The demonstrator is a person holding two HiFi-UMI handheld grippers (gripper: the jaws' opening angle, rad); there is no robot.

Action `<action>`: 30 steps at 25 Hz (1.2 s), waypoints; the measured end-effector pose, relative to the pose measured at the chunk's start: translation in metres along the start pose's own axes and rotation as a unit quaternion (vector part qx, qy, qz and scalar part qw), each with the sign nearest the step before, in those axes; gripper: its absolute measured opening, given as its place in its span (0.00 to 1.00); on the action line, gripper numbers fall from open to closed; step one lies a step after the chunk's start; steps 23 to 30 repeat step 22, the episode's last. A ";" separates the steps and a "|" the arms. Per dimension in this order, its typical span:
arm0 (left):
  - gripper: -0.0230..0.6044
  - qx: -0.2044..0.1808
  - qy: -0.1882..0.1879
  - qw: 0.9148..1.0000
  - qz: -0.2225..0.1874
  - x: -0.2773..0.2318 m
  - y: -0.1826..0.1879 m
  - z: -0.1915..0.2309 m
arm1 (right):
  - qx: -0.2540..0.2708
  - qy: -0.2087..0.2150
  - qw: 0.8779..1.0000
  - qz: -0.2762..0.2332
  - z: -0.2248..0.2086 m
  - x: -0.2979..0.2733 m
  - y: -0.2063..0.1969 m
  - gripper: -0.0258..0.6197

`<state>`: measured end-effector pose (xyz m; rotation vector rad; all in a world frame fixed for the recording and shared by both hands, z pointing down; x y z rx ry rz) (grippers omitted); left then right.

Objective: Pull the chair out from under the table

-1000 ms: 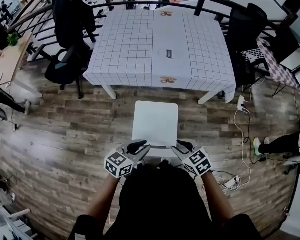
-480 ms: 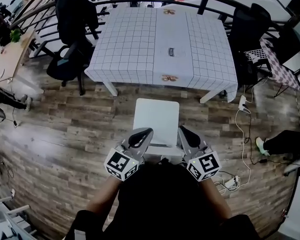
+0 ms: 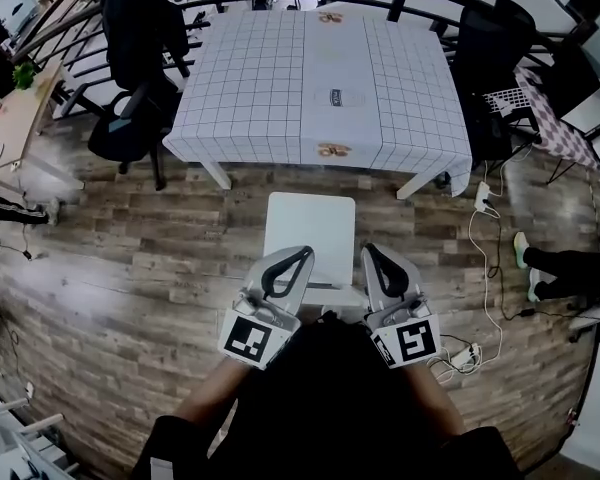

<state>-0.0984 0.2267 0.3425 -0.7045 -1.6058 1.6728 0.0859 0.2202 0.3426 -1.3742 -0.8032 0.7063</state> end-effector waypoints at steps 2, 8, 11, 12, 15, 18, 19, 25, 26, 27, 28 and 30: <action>0.05 0.005 0.004 1.000 -0.003 0.001 0.000 0.001 | 0.003 0.002 1.000 -0.004 0.005 0.000 0.001 0.04; 0.05 -0.023 -0.002 1.000 -0.008 0.012 -0.005 -0.011 | -0.003 -0.001 1.000 -0.006 0.014 0.015 -0.005 0.04; 0.05 -0.016 0.003 1.000 -0.003 0.012 -0.001 -0.007 | -0.001 -0.013 1.000 0.013 0.014 0.009 -0.005 0.04; 0.05 -0.015 0.005 1.000 0.002 0.015 0.000 -0.006 | -0.002 -0.013 1.000 0.021 0.016 0.007 -0.007 0.04; 0.05 -0.027 0.006 1.000 0.011 0.022 0.000 -0.002 | -0.010 -0.012 0.999 0.040 0.020 0.007 -0.016 0.04; 0.05 -0.025 0.007 1.000 0.011 0.027 -0.003 -0.003 | -0.014 -0.006 0.999 0.037 0.023 0.010 -0.017 0.04; 0.05 -0.023 0.005 1.000 0.012 0.027 -0.004 -0.003 | -0.014 -0.006 0.999 0.035 0.025 0.011 -0.017 0.04; 0.05 -0.019 -0.004 1.000 0.012 0.029 -0.005 -0.003 | -0.016 -0.007 0.999 0.033 0.030 0.009 -0.017 0.04; 0.05 -0.019 -0.004 1.000 0.012 0.029 -0.005 -0.003 | -0.016 -0.007 0.999 0.033 0.030 0.009 -0.017 0.04; 0.05 -0.019 -0.004 1.000 0.012 0.029 -0.005 -0.003 | -0.016 -0.007 0.999 0.033 0.030 0.009 -0.017 0.04; 0.05 -0.019 -0.004 1.000 0.012 0.029 -0.005 -0.003 | -0.016 -0.007 0.999 0.033 0.030 0.009 -0.017 0.04; 0.05 -0.019 -0.004 1.000 0.012 0.029 -0.005 -0.003 | -0.016 -0.007 0.999 0.033 0.030 0.009 -0.017 0.04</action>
Point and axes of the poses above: the fingertips, and each gripper's own axes: x backward along the fingers, z to its left, y out of its top, the point moved 8 cm from there along x, backward along the fingers, and after that the axes turned 9 degrees about -z, right-handed, at the moved point
